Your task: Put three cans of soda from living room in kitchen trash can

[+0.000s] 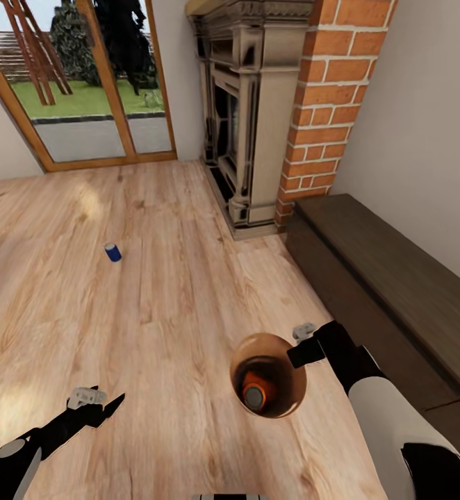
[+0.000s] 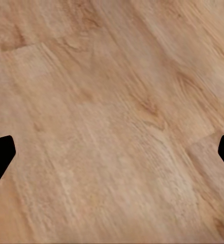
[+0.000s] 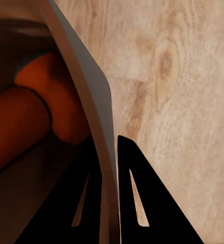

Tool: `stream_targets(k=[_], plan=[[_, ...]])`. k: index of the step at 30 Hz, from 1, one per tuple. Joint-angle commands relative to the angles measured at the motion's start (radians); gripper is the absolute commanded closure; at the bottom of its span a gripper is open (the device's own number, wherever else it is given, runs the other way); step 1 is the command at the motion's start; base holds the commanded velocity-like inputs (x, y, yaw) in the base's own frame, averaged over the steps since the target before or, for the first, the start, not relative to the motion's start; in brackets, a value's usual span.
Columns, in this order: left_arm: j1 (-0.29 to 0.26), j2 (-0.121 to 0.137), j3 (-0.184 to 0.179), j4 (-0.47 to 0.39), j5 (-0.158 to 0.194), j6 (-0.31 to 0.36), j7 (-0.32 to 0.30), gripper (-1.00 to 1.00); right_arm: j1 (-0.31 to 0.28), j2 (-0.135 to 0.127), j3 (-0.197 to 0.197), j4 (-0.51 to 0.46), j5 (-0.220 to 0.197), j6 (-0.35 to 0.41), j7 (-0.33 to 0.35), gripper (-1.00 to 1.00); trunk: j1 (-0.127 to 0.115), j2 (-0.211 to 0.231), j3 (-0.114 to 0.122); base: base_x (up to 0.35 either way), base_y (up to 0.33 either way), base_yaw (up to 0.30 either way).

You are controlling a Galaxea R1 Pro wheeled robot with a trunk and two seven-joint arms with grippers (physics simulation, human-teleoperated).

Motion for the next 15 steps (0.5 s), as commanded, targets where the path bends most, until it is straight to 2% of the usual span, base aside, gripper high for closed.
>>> stream_targets(k=[1,15], plan=[[0.0,0.0,0.0,0.0,0.0,0.0,0.0,-1.0,0.0,0.0,-0.001,0.0,-0.016,0.009,0.004,1.0,0.0,0.0,0.0,0.258,0.214,0.0],[0.0,-0.001,0.0,0.001,0.0,0.0,0.0,-1.0,0.0,0.0,-0.001,0.0,-0.021,0.011,0.005,1.0,0.0,0.0,-0.001,0.259,0.224,0.009]])
